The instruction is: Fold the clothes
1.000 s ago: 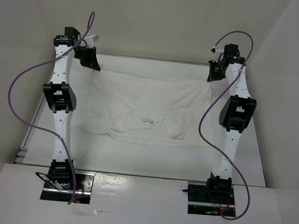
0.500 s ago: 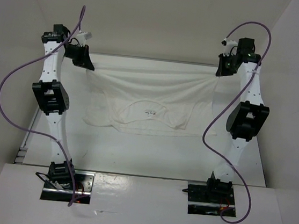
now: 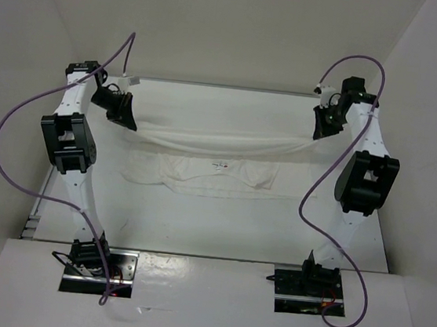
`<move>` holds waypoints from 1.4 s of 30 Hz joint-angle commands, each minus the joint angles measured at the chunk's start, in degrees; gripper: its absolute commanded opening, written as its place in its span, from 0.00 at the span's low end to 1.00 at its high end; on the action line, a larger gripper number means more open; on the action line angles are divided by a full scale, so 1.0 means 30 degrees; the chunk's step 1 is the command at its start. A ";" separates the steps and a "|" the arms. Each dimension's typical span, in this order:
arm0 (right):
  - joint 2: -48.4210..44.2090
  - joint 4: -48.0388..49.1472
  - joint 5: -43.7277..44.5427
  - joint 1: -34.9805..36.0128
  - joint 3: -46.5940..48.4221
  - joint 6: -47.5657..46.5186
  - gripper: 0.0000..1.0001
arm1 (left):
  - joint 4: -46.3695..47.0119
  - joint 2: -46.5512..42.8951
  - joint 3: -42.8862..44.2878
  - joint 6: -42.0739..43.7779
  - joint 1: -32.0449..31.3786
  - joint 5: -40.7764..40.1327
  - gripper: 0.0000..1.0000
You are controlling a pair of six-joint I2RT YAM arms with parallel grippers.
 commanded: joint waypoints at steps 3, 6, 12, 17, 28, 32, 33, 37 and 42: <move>-0.2623 -0.0771 0.0500 -0.0464 -0.1258 -0.1508 0.00 | -0.0221 -0.2350 -0.1653 0.1594 0.0189 -0.0577 0.00; -0.3002 -0.1559 0.0500 -0.0640 -0.1463 -0.1773 0.00 | -0.0221 -0.2848 -0.2120 0.1768 0.0189 -0.0809 0.00; -0.3617 -0.2846 0.0500 -0.0640 -0.2342 -0.3119 0.00 | -0.0221 -0.3667 -0.3349 0.1946 0.0189 -0.1747 0.00; -0.3619 -0.3756 0.0910 -0.0640 -0.3132 -0.3971 0.00 | -0.0221 -0.4196 -0.4582 0.2297 0.0189 -0.2335 0.00; -0.3443 -0.4931 0.2049 -0.0640 -0.4802 -0.5170 0.00 | -0.0221 -0.5542 -0.8272 0.3321 -0.0775 -0.3915 0.00; -0.3443 -0.5107 0.2551 -0.0435 -0.5622 -0.5346 0.00 | -0.0221 -0.5544 -0.8920 0.3528 -0.0953 -0.4295 0.00; -0.3443 -0.5107 0.2551 -0.0261 -0.5915 -0.5348 0.00 | -0.0221 -0.5544 -0.9094 0.3528 -0.0953 -0.4297 0.00; -0.3269 -0.5281 0.2756 -0.0259 -0.6326 -0.5553 0.00 | -0.0221 -0.5544 -0.9096 0.3528 -0.1129 -0.4677 0.00; -0.3268 -0.5749 0.3137 -0.0054 -0.6883 -0.5963 0.00 | -0.0221 -0.5924 -0.9330 0.3702 -0.1129 -0.5323 0.00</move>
